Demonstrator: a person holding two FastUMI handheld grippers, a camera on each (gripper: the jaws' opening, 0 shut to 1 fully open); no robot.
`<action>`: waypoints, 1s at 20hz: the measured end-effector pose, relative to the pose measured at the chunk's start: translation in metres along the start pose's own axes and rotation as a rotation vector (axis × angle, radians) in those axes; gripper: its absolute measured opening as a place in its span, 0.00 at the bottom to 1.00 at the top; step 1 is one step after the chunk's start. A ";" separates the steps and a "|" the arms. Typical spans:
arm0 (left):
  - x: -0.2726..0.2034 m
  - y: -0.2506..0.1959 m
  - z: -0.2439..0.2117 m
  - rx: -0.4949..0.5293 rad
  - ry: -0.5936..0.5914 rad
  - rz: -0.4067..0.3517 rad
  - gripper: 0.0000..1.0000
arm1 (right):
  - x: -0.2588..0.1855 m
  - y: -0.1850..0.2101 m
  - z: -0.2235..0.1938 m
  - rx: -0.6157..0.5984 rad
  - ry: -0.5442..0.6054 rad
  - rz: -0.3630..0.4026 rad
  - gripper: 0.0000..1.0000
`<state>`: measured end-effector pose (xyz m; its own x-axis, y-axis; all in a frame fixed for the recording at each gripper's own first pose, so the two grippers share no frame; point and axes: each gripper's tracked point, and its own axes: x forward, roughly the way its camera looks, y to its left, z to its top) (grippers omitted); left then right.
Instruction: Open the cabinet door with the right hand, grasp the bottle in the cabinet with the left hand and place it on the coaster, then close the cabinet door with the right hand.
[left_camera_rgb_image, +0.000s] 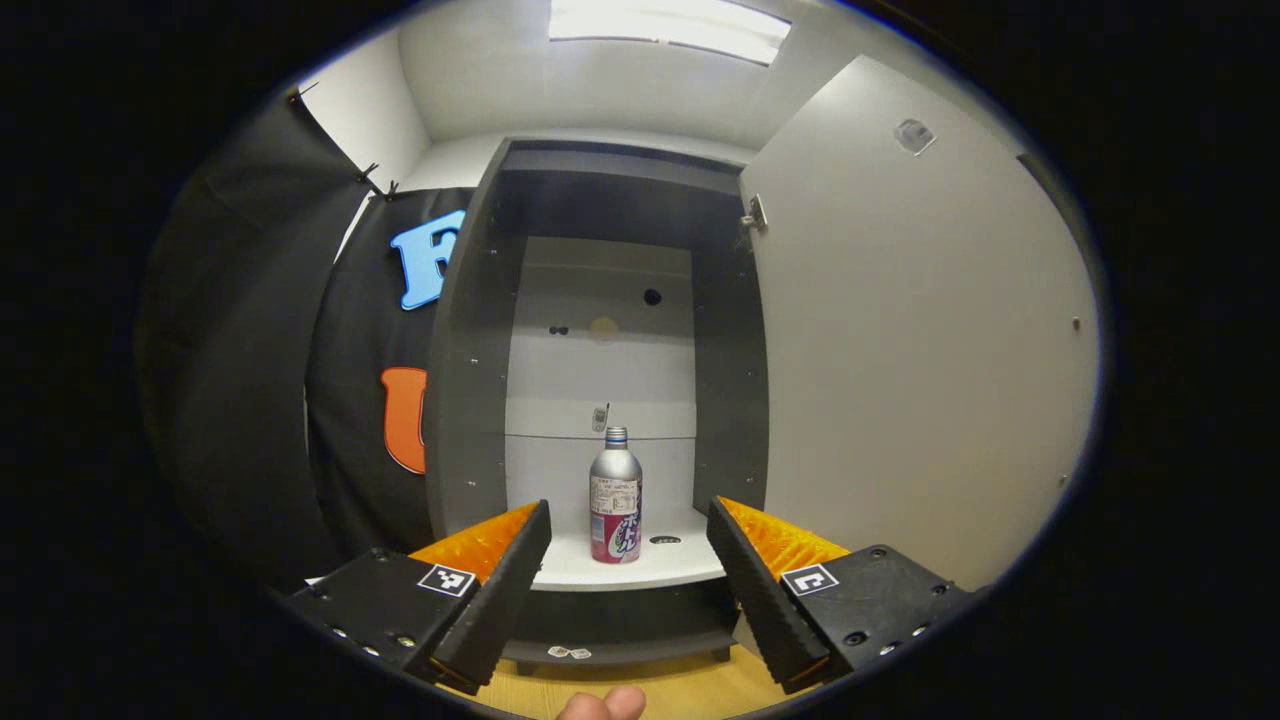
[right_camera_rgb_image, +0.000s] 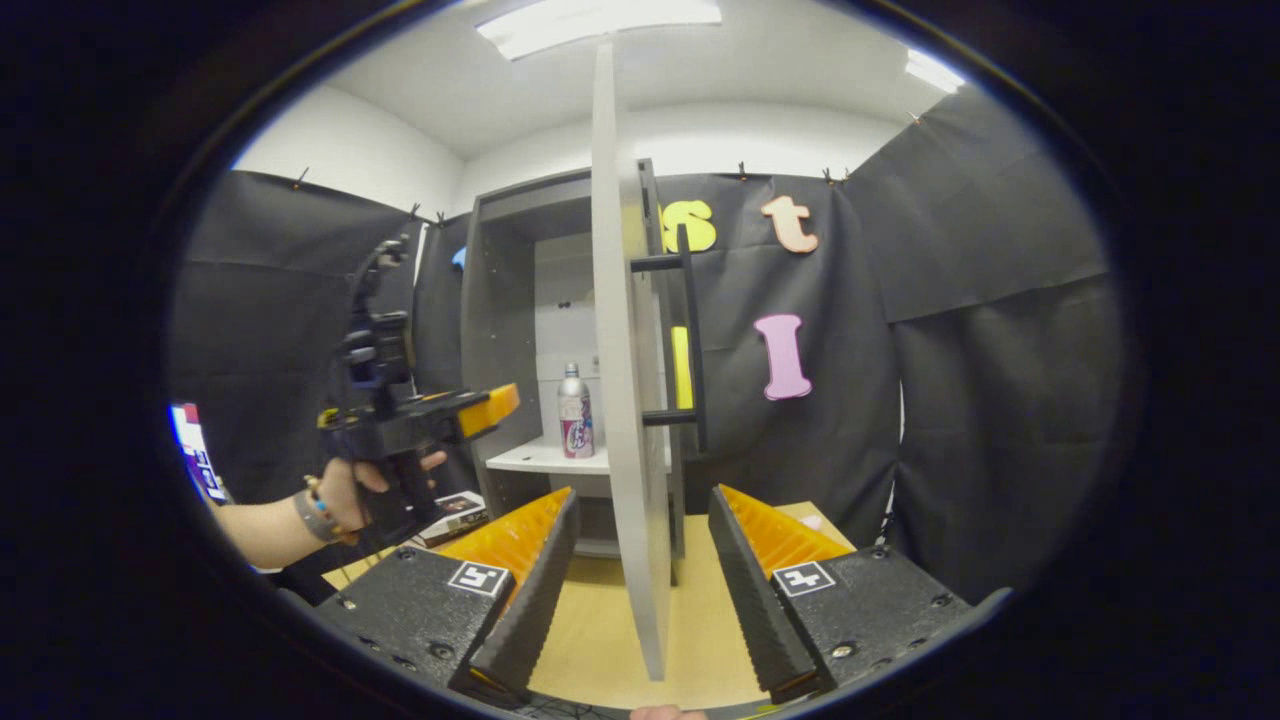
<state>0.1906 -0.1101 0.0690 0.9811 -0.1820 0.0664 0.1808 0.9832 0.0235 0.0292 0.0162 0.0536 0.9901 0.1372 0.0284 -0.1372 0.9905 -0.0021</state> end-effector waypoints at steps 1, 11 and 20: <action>0.019 0.001 -0.008 -0.010 0.023 -0.002 0.95 | 0.002 0.000 0.000 0.004 0.003 0.001 0.82; 0.138 0.021 -0.057 0.019 0.105 0.074 0.95 | 0.009 -0.001 -0.005 -0.029 0.039 -0.006 0.82; 0.183 0.027 -0.073 0.038 0.115 0.105 0.95 | 0.019 0.005 0.004 -0.004 0.018 0.014 0.82</action>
<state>0.3799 -0.1159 0.0091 0.9963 -0.0737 -0.0446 0.0764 0.9952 0.0607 0.0468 0.0241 0.0584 0.9885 0.1506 0.0101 -0.1506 0.9886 -0.0059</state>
